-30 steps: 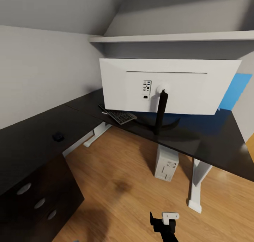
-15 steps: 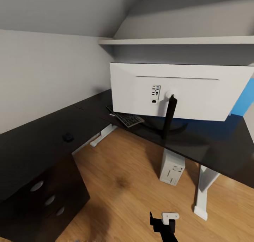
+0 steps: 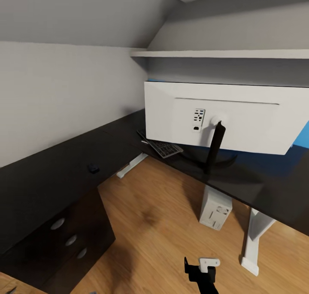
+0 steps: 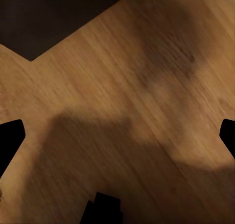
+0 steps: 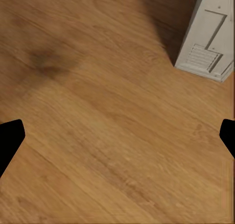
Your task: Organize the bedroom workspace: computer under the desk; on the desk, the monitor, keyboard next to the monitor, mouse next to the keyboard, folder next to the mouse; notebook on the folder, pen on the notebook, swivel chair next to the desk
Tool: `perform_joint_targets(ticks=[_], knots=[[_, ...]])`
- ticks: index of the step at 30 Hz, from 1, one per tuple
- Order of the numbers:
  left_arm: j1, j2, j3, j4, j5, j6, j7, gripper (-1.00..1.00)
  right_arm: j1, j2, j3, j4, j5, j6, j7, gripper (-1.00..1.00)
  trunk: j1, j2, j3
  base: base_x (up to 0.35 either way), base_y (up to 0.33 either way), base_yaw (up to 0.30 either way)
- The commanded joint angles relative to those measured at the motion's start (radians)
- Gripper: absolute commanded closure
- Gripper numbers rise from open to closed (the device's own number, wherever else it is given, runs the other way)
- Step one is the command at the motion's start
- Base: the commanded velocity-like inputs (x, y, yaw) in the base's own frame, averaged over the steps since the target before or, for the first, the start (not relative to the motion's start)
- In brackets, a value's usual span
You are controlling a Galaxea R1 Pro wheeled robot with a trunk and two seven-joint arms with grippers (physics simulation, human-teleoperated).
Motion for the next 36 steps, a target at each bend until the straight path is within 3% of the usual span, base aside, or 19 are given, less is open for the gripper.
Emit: perform_joint_targets(ticks=[1,9,17,36], knots=[[0.0,0.0,-0.003,0.0,0.004,-0.003,0.002,-1.0,-0.001,-0.001,0.002,0.002,0.001,-0.003,-0.004,-1.0,-0.004,0.007,0.002,0.0,0.0,0.007],[0.0,0.0,-0.003,0.0,0.004,-0.003,0.002,-1.0,0.0,0.001,0.002,0.002,0.001,-0.002,-0.004,-1.0,-0.035,0.063,0.027,0.0,0.0,0.003],[0.0,0.0,-0.003,0.0,0.004,-0.004,0.001,-1.0,0.0,0.005,0.002,0.001,0.001,-0.002,-0.005,-1.0,-0.035,0.063,0.027,0.0,0.0,0.11],[0.0,0.0,-0.004,0.0,0.004,-0.006,0.001,-1.0,0.0,0.006,0.002,0.003,0.001,-0.002,-0.004,-1.0,-0.035,0.063,0.027,0.0,0.0,0.262]])
